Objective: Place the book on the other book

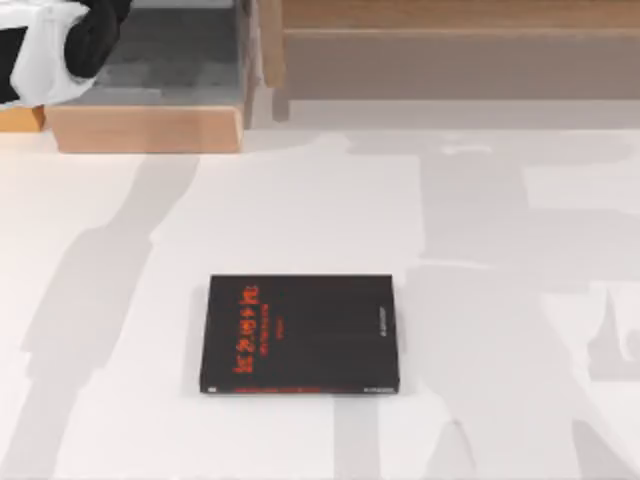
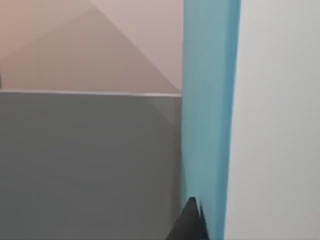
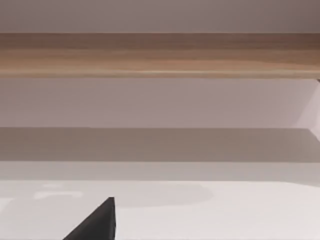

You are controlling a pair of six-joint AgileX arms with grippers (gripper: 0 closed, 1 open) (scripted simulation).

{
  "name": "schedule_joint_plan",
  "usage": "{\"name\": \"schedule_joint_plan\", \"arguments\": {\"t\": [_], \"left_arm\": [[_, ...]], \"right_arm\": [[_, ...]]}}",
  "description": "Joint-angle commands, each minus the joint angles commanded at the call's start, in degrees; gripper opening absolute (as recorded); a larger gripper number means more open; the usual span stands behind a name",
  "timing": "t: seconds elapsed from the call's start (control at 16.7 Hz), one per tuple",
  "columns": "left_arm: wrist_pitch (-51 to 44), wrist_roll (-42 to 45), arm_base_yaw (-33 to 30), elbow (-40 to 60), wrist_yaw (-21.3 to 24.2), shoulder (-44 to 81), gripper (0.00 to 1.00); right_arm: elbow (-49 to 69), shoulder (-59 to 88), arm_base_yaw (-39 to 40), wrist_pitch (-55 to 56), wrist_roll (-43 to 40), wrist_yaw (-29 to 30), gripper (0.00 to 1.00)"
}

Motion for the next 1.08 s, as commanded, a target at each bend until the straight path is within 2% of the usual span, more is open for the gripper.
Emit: {"name": "schedule_joint_plan", "arguments": {"t": [0.36,0.48,0.66,1.08], "left_arm": [[0.02,0.4,-0.05,-0.49,0.13,0.18,0.0],[0.38,2.0,-0.78,-1.34,-1.63,-1.22,0.0],[1.1,7.58,-3.21,-4.47,-8.04,-6.04,0.0],[-3.15,26.77,-15.48,-19.48,-30.23,-20.79,0.0]], "right_arm": [[0.0,0.0,0.0,0.0,0.0,0.0,1.0],[0.0,0.0,0.0,0.0,0.0,0.0,1.0],[0.0,0.0,0.0,0.0,0.0,0.0,1.0],[0.0,0.0,0.0,0.0,0.0,0.0,1.0]]}}
